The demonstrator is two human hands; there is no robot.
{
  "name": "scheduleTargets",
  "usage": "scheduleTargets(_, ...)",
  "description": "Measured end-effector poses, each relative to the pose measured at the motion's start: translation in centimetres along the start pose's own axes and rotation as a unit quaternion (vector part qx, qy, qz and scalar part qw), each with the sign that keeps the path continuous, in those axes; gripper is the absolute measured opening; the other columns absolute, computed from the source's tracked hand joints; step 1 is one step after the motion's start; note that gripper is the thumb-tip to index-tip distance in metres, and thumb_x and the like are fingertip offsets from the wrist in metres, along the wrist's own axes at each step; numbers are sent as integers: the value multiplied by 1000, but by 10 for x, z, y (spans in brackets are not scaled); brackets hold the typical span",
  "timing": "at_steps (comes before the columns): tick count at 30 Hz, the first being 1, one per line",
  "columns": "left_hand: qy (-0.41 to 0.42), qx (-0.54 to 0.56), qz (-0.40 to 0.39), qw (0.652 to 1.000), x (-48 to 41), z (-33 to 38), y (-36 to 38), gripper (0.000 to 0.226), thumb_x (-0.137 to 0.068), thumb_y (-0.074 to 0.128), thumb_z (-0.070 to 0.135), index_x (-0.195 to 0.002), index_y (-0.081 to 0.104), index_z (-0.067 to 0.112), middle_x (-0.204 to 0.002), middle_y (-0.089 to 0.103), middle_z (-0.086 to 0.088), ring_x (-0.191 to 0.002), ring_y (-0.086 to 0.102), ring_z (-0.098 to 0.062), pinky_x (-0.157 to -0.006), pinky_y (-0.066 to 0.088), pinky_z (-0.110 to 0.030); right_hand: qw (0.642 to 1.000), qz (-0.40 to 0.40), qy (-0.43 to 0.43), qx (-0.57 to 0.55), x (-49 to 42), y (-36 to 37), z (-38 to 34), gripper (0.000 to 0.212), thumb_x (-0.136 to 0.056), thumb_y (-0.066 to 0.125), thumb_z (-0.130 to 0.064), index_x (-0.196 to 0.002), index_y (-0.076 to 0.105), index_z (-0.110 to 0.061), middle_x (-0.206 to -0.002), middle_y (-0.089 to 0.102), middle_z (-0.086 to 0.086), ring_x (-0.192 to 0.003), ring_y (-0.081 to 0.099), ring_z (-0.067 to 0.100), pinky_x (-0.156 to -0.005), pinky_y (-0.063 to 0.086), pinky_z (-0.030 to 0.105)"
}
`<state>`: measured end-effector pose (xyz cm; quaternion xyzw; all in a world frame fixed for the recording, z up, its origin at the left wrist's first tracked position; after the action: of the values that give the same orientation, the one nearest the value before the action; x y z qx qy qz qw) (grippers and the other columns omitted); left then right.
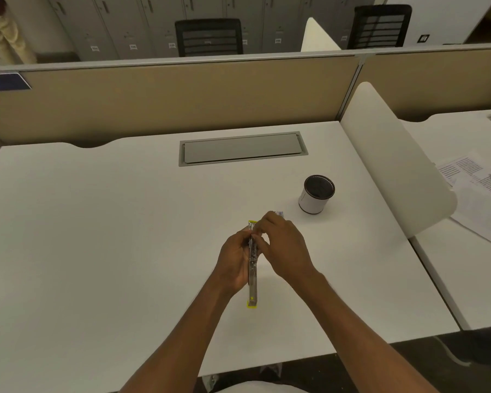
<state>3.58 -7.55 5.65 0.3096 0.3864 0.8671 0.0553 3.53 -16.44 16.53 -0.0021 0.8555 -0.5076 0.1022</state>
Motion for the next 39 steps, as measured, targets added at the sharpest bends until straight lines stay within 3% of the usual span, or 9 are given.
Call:
scheduleTargets(4, 11, -72, 6, 997, -4, 0, -7, 22, -96, 58, 22, -90, 74, 8, -89, 60, -10, -84, 56, -18, -82, 44, -31, 999, -43, -11, 6, 3, 5, -2, 15, -97, 56, -24, -92, 67, -14, -97, 60, -1, -73, 49, 17, -69, 49, 35)
scheduleTargets(10, 18, -116, 21, 993, -1, -5, -13, 27, -96, 55, 25, -89, 76, 10, -88, 61, -11, -84, 56, -19, -80, 43, -33, 995, -91, -5, -40, 7, 14, 6, 11, -93, 61, -26, -90, 64, -16, -98, 59, -1, -81, 55, 18, -73, 52, 36)
scheduleTargets(19, 37, -185, 68, 980, 4, -11, -15, 42, -105, 46, 17, -75, 76, 15, -78, 60, -8, -75, 55, -17, -72, 45, -31, 987, -131, 10, -90, 14, 27, 14, 8, -94, 60, -14, -90, 61, -7, -96, 59, 6, -85, 55, 22, -76, 50, 37)
scheduleTargets(23, 37, -205, 79, 975, 6, -15, -15, 31, -101, 49, 19, -80, 70, 10, -82, 55, -13, -77, 51, -19, -69, 43, -32, 984, -152, 29, -85, 15, 35, 17, 10, -96, 56, -13, -91, 60, -5, -97, 59, 12, -82, 51, 20, -77, 46, 35)
scheduleTargets(30, 29, -205, 95, 974, 7, -19, -15, 30, -105, 47, 18, -89, 69, 4, -82, 61, -13, -77, 58, -19, -71, 46, -32, 978, -174, 64, -92, 19, 42, 25, 17, -100, 52, -14, -96, 59, 0, -97, 57, 12, -82, 49, 18, -77, 44, 35)
scheduleTargets(34, 29, -214, 95, 972, 8, -16, -14, 26, -104, 48, 18, -94, 67, 3, -87, 59, -16, -80, 56, -21, -71, 44, -32, 977, -179, 58, -100, 18, 42, 25, 13, -101, 49, -14, -90, 55, -9, -92, 51, 5, -80, 48, 18, -73, 39, 29)
scheduleTargets(39, 20, -236, 77, 968, 9, -13, -6, 39, -107, 44, 14, -80, 71, 6, -66, 70, 0, -63, 68, -8, -62, 51, -21, 975, -181, 56, -120, 18, 43, 32, 12, -99, 54, -16, -89, 55, -8, -92, 55, 8, -80, 48, 17, -75, 43, 33)
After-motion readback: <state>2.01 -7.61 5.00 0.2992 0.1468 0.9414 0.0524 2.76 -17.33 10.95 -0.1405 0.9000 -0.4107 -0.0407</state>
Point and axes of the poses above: each hand's wrist, its own x-axis away from the middle knuckle, its own y-axis out of the palm, z = x × y, the point moved 8 cm from there along -x, towards the middle knuckle
